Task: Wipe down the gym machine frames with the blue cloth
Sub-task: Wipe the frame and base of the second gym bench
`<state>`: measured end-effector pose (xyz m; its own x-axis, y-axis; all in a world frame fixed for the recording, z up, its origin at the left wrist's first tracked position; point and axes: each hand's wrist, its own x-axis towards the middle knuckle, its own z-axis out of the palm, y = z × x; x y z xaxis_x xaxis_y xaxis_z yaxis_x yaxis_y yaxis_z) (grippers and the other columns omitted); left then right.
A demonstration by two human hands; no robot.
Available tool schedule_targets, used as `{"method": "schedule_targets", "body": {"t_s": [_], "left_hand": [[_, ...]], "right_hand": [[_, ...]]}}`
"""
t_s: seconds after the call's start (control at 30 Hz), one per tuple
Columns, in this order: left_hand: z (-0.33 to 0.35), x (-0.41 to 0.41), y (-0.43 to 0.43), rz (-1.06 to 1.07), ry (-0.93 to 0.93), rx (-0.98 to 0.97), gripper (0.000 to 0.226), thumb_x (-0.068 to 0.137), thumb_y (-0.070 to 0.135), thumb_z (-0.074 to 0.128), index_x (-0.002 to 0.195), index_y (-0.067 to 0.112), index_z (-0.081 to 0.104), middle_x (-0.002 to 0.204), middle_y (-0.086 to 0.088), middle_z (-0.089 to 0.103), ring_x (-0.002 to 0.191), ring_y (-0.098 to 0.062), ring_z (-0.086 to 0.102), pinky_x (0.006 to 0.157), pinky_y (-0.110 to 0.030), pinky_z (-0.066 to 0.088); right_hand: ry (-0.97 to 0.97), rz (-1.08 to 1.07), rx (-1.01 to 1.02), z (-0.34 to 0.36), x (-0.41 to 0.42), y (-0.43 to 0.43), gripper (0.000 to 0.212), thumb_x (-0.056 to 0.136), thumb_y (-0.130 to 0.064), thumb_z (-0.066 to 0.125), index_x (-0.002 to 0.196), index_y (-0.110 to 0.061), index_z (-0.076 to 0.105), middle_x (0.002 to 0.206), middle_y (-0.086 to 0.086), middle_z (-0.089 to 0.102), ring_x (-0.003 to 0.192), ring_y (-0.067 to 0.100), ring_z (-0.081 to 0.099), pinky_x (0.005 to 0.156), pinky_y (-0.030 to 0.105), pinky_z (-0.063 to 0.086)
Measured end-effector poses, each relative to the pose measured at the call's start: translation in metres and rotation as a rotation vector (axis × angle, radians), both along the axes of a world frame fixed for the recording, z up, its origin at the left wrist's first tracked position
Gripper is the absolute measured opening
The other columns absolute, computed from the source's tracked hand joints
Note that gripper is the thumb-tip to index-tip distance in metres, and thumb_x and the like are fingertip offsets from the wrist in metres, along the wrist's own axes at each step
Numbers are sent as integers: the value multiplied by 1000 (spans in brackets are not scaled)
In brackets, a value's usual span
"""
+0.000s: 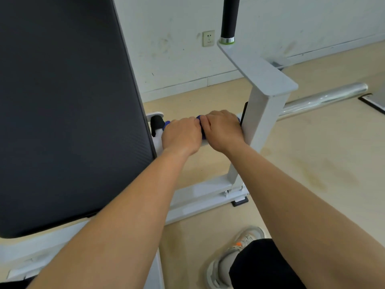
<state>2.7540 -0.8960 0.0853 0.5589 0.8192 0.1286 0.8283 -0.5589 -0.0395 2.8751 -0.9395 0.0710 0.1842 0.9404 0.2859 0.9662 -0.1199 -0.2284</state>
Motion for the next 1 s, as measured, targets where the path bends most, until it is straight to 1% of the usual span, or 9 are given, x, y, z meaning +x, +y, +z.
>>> {"method": "schedule_targets", "body": {"t_s": [0.1,0.2,0.3,0.43,0.63,0.73,0.83,0.93,1.0], "left_hand": [[4,1,15,-9,41,-155,17,97,13,39,105,16,54,105,-9,64,81,-28,50,66,-37,37],[3,-5,1,-44,36,-33,16,96,12,42,105,16,54,104,-6,62,88,-30,55,68,-38,37],[-20,-20,-25,-72,-48,162,33,99,20,34,124,14,55,121,-4,60,108,-27,55,92,-36,41],[-46,-30,-42,0,-170,208,48,101,23,43,147,9,42,147,-9,48,137,-30,42,115,-43,33],[-7,-12,-21,7,-99,97,33,104,23,28,114,15,58,112,-3,64,102,-25,57,89,-36,39],[4,-4,-9,43,-20,10,22,101,20,39,108,13,58,109,-6,64,99,-28,59,81,-38,42],[-10,-9,-17,-4,-37,79,21,98,20,40,112,15,56,110,-4,61,99,-25,56,88,-36,41],[-37,-22,-37,28,-209,206,39,99,18,37,135,10,49,132,-7,55,122,-27,48,107,-38,35],[-58,-29,-59,118,-305,223,57,96,12,37,152,6,30,157,-12,33,146,-31,26,120,-43,24]], "right_hand": [[-93,-2,-130,10,1,10,24,99,-26,36,78,-26,48,79,-2,49,78,28,45,71,37,30],[-154,65,-47,-3,2,-2,7,92,-18,50,91,-19,56,93,3,59,88,30,52,80,39,37],[-65,20,174,-28,-9,-22,28,99,-20,43,111,-13,67,117,8,66,114,35,56,101,43,42],[-41,-30,263,-47,-27,-41,43,103,-24,34,138,-11,56,144,12,53,138,35,42,114,46,35],[-154,54,145,-15,-8,-10,29,95,-20,35,87,-10,61,92,10,65,90,37,58,86,43,44],[-175,29,-48,-7,-2,4,12,92,-19,45,80,-19,48,88,5,61,87,32,53,79,39,38],[-130,46,99,-17,-2,-3,18,96,-20,40,81,-17,49,92,5,61,90,33,54,82,39,38],[-88,66,166,-34,-4,-17,43,103,-28,24,115,-14,62,119,5,63,115,34,53,102,43,38],[-94,59,144,-41,-7,-23,48,104,-32,23,136,-15,55,138,8,55,131,35,44,111,46,33]]}}
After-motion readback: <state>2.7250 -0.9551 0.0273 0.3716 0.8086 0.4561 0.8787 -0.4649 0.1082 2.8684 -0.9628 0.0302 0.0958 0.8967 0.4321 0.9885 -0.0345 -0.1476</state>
